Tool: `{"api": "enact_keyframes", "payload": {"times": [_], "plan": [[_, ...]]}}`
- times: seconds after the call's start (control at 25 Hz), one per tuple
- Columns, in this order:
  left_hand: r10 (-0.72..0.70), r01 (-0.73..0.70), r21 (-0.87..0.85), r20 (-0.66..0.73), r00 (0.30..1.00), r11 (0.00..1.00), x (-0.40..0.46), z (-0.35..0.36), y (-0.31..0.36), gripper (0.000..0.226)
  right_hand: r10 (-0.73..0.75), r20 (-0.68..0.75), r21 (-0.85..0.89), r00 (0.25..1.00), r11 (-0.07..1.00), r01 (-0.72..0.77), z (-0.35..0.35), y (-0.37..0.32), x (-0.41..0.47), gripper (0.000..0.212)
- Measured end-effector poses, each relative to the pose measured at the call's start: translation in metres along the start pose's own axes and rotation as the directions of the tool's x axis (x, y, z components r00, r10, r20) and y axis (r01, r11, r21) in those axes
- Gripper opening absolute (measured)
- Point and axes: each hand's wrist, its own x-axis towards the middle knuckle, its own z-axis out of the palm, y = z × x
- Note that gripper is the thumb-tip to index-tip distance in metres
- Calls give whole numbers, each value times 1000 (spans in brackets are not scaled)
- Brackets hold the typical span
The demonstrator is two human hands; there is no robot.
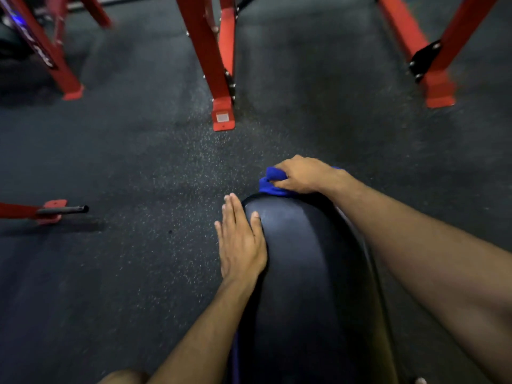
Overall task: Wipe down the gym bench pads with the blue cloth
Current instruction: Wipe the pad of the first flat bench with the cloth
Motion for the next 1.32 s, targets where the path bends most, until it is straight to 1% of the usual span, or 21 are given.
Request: {"api": "enact_keyframes", "payload": {"times": [0.04,0.08,0.12,0.16,0.2,0.24,0.28,0.32,0.4,0.48,0.56,0.64,0.72,0.8,0.92,1.0,1.08,1.16,1.24,1.32], "plan": [[32,-30,46,-37,999,998,-1,-1,-3,67,60,-63,-6,996,998,-60,-8,14,-9,33],[86,-78,118,-67,994,990,0,-1,-3,69,127,-124,29,984,992,-125,-13,31,-22,33],[165,-148,193,-79,983,970,2,0,-2,70,189,-175,87,966,980,-176,-14,47,-38,33],[248,-227,251,-57,967,941,11,-1,0,70,232,-190,147,954,968,-206,-14,55,-48,32],[325,-311,275,-6,946,910,11,0,6,71,257,-169,205,951,953,-221,-7,57,-63,33],[381,-378,279,46,923,883,9,1,15,73,248,-127,245,960,946,-212,0,54,-75,35],[403,-411,282,87,911,867,8,1,23,75,216,-76,277,974,942,-187,6,47,-79,36],[399,-413,298,109,910,861,7,3,29,78,191,-24,294,981,940,-175,7,42,-78,35],[379,-390,337,99,920,857,11,8,34,77,162,76,279,984,944,-177,0,40,-61,34],[382,-384,346,78,921,856,15,13,32,73,184,136,297,973,930,-217,-8,43,-47,36],[380,-378,347,65,923,858,14,12,32,73,230,99,339,968,907,-250,-3,48,-49,37],[380,-380,348,71,922,857,15,14,34,74,305,-10,436,952,858,-270,8,53,-70,34],[383,-380,358,66,922,853,14,15,33,75,408,-102,589,907,760,-275,21,57,-99,32],[385,-379,360,59,921,852,15,15,31,74,515,-139,690,846,663,-290,40,57,-130,38],[386,-387,369,80,919,845,13,14,31,73,635,-146,767,759,557,-319,73,48,-173,47],[392,-390,379,77,917,839,10,13,32,74,669,-130,779,732,525,-342,82,37,-188,46],[396,-393,385,74,915,835,10,13,33,74,696,-101,764,711,512,-392,78,32,-181,49],[399,-398,391,83,913,830,11,13,33,75,688,-127,771,715,522,-366,67,36,-159,48],[398,-397,393,83,914,829,11,13,32,75,626,-164,778,762,557,-291,55,45,-135,45],[398,-398,391,85,913,830,12,14,32,75,585,-178,795,791,559,-235,53,55,-122,38]]}}
